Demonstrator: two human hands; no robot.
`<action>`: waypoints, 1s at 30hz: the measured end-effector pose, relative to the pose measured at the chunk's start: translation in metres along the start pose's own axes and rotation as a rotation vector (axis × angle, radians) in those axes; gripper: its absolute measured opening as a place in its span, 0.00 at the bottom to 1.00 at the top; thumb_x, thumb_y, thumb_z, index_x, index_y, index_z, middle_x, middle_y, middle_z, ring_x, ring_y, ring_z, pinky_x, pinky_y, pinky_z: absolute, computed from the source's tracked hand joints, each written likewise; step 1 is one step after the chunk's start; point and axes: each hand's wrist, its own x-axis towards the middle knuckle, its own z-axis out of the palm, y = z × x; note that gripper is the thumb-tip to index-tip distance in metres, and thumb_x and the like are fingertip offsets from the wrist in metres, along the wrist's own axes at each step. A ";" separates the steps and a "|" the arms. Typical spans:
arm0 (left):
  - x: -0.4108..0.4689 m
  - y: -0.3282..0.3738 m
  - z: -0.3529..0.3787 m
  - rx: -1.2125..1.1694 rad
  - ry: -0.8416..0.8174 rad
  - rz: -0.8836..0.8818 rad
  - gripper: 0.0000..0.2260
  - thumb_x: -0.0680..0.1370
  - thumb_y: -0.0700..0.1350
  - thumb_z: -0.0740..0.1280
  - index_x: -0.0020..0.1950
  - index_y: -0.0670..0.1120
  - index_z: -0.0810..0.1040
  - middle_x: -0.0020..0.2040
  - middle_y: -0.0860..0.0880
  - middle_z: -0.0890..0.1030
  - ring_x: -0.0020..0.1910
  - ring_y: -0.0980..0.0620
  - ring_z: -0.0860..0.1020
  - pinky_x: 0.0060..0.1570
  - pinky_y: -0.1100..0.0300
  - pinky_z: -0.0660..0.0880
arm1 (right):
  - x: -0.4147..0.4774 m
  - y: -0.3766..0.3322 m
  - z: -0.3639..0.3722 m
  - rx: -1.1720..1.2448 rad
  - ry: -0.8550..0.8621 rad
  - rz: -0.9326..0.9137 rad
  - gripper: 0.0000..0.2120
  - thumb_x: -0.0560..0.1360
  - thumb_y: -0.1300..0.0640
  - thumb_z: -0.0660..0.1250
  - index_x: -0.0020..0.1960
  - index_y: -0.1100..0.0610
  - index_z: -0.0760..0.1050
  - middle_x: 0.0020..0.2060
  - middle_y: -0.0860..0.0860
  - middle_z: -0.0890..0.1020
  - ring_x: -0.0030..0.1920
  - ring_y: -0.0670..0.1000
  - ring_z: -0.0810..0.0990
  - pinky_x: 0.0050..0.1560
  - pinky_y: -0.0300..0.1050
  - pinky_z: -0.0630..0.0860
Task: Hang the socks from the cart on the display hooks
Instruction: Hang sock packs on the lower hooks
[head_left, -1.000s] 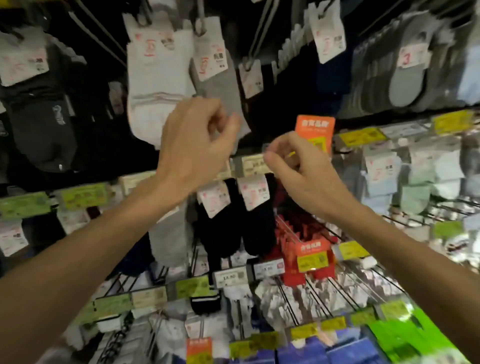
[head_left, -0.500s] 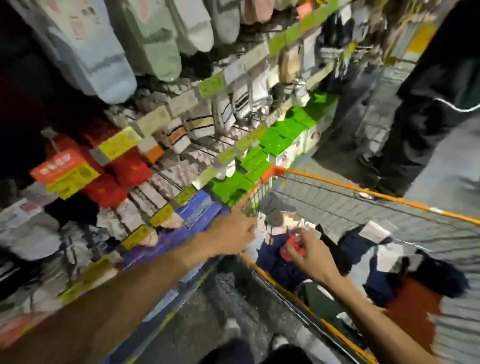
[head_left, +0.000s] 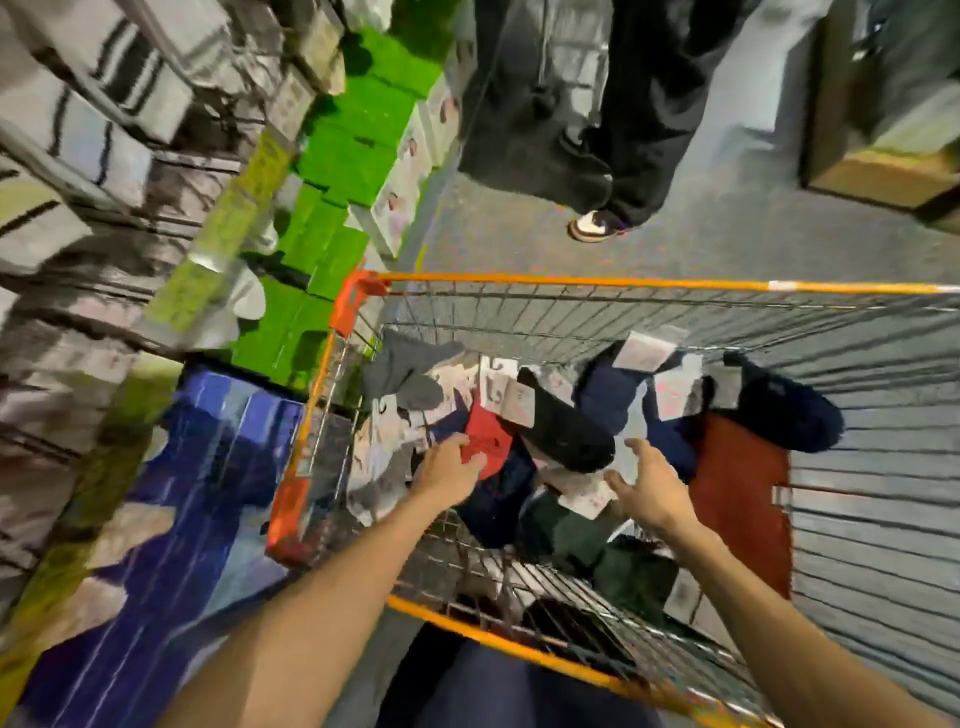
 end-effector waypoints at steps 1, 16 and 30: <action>0.016 -0.005 0.005 -0.029 0.006 -0.039 0.21 0.81 0.53 0.65 0.71 0.44 0.72 0.68 0.44 0.76 0.66 0.42 0.74 0.65 0.50 0.72 | 0.010 -0.005 0.003 -0.019 0.005 -0.019 0.28 0.80 0.53 0.67 0.75 0.61 0.63 0.71 0.60 0.72 0.71 0.59 0.69 0.65 0.49 0.66; 0.126 -0.018 0.036 -0.508 0.249 -0.462 0.34 0.82 0.61 0.58 0.81 0.44 0.53 0.79 0.40 0.60 0.76 0.39 0.62 0.73 0.48 0.62 | 0.141 -0.067 0.054 -0.390 -0.015 -0.178 0.42 0.75 0.32 0.63 0.78 0.58 0.56 0.74 0.57 0.64 0.72 0.62 0.63 0.65 0.59 0.67; 0.111 -0.004 0.059 -0.337 0.022 -0.337 0.46 0.63 0.68 0.74 0.72 0.44 0.69 0.66 0.45 0.77 0.65 0.42 0.75 0.65 0.46 0.72 | 0.161 -0.062 0.050 -0.125 -0.140 -0.057 0.35 0.73 0.41 0.73 0.67 0.64 0.69 0.66 0.62 0.73 0.68 0.64 0.70 0.66 0.52 0.67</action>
